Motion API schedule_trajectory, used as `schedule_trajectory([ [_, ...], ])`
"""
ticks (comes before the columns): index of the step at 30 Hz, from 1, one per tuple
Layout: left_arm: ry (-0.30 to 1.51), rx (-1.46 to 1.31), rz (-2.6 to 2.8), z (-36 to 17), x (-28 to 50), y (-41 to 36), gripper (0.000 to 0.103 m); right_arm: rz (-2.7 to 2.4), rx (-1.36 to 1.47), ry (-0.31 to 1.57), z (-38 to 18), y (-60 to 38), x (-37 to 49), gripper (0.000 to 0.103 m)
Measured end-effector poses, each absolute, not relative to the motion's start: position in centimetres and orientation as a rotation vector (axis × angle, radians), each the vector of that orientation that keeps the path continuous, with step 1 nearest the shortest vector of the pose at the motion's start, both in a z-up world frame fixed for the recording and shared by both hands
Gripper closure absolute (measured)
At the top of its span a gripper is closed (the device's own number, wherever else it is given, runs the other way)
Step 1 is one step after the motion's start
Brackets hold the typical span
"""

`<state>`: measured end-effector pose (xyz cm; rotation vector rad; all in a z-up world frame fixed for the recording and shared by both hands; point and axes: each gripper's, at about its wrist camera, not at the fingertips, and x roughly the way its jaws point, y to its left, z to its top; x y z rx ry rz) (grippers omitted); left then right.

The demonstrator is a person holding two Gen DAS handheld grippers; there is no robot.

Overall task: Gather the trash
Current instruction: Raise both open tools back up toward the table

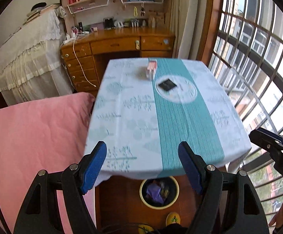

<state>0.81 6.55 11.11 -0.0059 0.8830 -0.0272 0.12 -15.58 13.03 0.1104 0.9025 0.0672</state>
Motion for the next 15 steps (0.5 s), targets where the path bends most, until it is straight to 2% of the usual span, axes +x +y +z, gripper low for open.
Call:
schedule_trajectory([
  [6,0.878,-0.042,-0.014,12.9,3.0,7.8,0.029,0.097,0.128,0.912,14.7,-16.1,3.3,0.083],
  [8,0.875,-0.046,-0.009,13.0,4.1,8.0,0.029,0.072,0.112,0.905,14.9,-16.3,4.3,0.053],
  [9,0.877,-0.044,-0.003,12.9,4.7,8.1,0.029,0.068,0.107,0.89,15.0,-16.5,5.1,0.049],
  [15,0.928,-0.065,0.023,11.2,9.9,8.0,0.029,0.093,0.099,0.882,14.3,-18.4,11.4,0.044],
])
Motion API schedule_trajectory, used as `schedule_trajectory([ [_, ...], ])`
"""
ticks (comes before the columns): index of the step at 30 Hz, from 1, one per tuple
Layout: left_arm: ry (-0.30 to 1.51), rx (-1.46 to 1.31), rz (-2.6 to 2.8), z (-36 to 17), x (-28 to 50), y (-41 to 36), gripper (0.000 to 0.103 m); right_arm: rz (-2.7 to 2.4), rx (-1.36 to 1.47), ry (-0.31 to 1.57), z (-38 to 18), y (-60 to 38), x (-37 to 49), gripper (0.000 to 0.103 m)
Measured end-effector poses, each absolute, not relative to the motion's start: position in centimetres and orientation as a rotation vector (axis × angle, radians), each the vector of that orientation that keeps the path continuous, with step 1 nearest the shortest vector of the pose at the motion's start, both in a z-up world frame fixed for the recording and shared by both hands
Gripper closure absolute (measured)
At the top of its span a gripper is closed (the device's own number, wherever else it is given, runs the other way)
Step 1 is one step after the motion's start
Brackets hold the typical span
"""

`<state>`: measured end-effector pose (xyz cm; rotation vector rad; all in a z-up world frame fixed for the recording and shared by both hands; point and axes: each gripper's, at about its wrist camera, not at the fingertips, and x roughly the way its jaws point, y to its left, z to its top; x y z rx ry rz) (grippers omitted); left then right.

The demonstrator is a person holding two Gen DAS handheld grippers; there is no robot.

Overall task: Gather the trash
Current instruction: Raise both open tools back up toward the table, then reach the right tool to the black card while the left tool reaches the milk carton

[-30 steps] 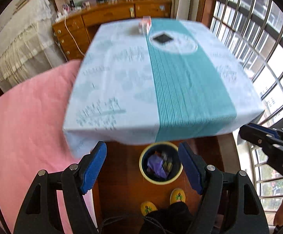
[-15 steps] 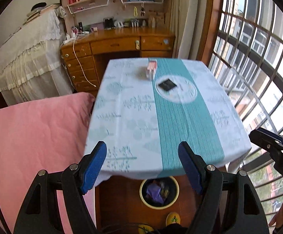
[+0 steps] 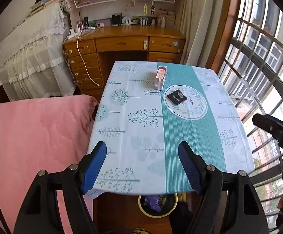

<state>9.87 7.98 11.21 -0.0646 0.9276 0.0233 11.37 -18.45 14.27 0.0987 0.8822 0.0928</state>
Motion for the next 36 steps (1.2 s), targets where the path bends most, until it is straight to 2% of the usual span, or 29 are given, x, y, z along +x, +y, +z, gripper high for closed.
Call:
schedule_trajectory([
  [2,0.944,-0.071,0.04,10.4,12.6,7.8,0.029,0.104,0.095,0.88,13.7,-19.3,13.7,0.037],
  [11,1.026,-0.141,0.14,5.6,24.8,6.6,0.029,0.299,0.0,0.963,7.5,-21.8,28.7,0.023],
  [23,1.164,-0.17,0.185,-2.7,36.9,6.0,0.029,0.442,-0.15,1.184,-6.1,-19.0,41.2,0.022],
  [29,1.2,-0.167,0.188,-4.9,38.6,6.2,0.029,0.431,-0.197,1.243,-9.8,-18.0,42.8,0.022],
  [36,1.215,-0.166,0.183,-5.3,39.3,5.9,0.029,0.441,-0.371,1.207,-10.4,-16.2,41.7,0.019],
])
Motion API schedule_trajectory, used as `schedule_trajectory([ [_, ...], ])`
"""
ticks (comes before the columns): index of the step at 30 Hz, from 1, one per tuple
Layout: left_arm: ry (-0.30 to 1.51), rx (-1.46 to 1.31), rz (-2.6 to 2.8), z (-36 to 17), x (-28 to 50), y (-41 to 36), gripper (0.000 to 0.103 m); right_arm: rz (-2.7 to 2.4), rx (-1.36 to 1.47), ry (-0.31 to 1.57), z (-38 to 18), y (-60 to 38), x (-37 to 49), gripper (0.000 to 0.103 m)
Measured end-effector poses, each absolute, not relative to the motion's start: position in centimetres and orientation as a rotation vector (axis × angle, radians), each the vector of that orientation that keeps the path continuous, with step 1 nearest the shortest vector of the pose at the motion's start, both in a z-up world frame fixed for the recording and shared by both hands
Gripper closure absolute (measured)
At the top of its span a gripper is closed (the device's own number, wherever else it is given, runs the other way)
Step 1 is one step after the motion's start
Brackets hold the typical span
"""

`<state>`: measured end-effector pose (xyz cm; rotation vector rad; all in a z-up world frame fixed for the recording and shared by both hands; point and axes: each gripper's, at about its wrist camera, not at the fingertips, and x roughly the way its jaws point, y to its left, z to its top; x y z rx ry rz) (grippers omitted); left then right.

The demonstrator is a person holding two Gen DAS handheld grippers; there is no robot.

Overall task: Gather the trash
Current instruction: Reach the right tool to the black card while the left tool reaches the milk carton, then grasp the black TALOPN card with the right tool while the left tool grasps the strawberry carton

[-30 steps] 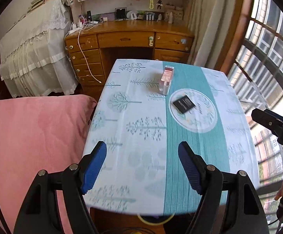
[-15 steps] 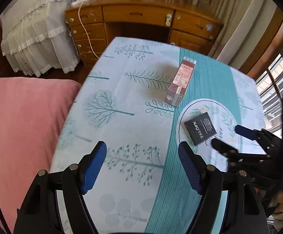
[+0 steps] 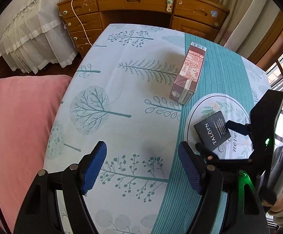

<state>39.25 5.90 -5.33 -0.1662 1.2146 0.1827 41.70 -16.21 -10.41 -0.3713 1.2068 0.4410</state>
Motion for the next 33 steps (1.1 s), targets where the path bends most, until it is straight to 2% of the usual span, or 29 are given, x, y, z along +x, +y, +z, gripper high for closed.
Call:
schedule_trajectory([
  [7,1.212,-0.121,0.159,-4.9,40.7,4.6,0.029,0.448,-0.316,1.243,-10.1,-17.3,42.1,0.019],
  [9,1.211,-0.115,0.158,-4.7,41.2,4.4,0.029,0.44,-0.299,1.249,-10.0,-17.5,42.6,0.022],
  [10,1.21,-0.114,0.156,-4.7,41.4,4.3,0.029,0.424,-0.311,1.245,-10.0,-17.6,42.6,0.03],
  [11,1.209,-0.114,0.153,-4.5,41.7,4.3,0.029,0.419,-0.318,1.239,-10.0,-17.5,42.7,0.031],
  [22,1.22,-0.082,0.086,-4.5,46.8,2.8,0.029,0.361,-0.21,1.215,-8.4,-21.2,44.9,0.032],
  [31,1.307,-0.082,0.012,-7.7,54.0,1.6,0.029,0.238,-0.116,1.184,-7.6,-25.5,48.8,0.032],
  [33,1.322,-0.072,-0.004,-8.3,55.0,1.3,0.032,0.221,-0.086,1.183,-7.7,-26.3,49.2,0.032],
])
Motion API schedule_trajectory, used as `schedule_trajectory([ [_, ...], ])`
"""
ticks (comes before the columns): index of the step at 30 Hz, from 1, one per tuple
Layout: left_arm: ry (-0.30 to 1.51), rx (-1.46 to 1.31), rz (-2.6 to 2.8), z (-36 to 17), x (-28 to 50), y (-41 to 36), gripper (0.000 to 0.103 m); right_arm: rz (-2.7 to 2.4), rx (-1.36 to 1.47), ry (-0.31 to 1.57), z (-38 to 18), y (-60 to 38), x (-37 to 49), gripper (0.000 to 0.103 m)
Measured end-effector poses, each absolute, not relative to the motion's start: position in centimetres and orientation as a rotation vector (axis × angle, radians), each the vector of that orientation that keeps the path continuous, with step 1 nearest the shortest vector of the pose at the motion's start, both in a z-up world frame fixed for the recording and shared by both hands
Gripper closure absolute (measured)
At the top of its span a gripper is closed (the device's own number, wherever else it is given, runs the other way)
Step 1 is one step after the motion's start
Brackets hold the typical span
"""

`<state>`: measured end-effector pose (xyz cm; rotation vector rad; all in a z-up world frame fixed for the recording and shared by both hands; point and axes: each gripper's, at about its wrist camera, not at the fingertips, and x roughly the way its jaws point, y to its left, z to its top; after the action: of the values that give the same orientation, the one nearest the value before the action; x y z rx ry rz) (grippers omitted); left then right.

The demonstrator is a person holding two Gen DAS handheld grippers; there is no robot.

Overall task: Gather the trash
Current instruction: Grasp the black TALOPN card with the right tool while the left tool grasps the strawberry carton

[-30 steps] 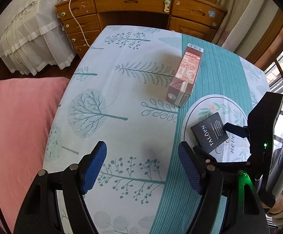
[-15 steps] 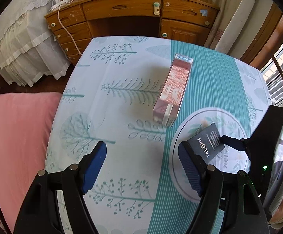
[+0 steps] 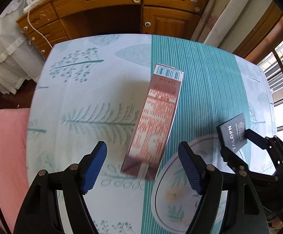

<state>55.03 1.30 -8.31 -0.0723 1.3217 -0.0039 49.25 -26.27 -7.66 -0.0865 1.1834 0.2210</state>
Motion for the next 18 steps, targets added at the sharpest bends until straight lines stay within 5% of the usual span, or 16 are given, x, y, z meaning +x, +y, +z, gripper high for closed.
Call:
schedule_trajectory([
  [5,1.371,-0.055,-0.035,-10.2,56.4,0.3,0.06,0.209,-0.047,1.198,-8.3,-27.1,49.8,0.032],
  [18,1.288,-0.075,-0.064,-7.9,49.8,-0.9,0.065,0.194,0.024,1.194,-7.0,-27.7,46.6,0.032],
])
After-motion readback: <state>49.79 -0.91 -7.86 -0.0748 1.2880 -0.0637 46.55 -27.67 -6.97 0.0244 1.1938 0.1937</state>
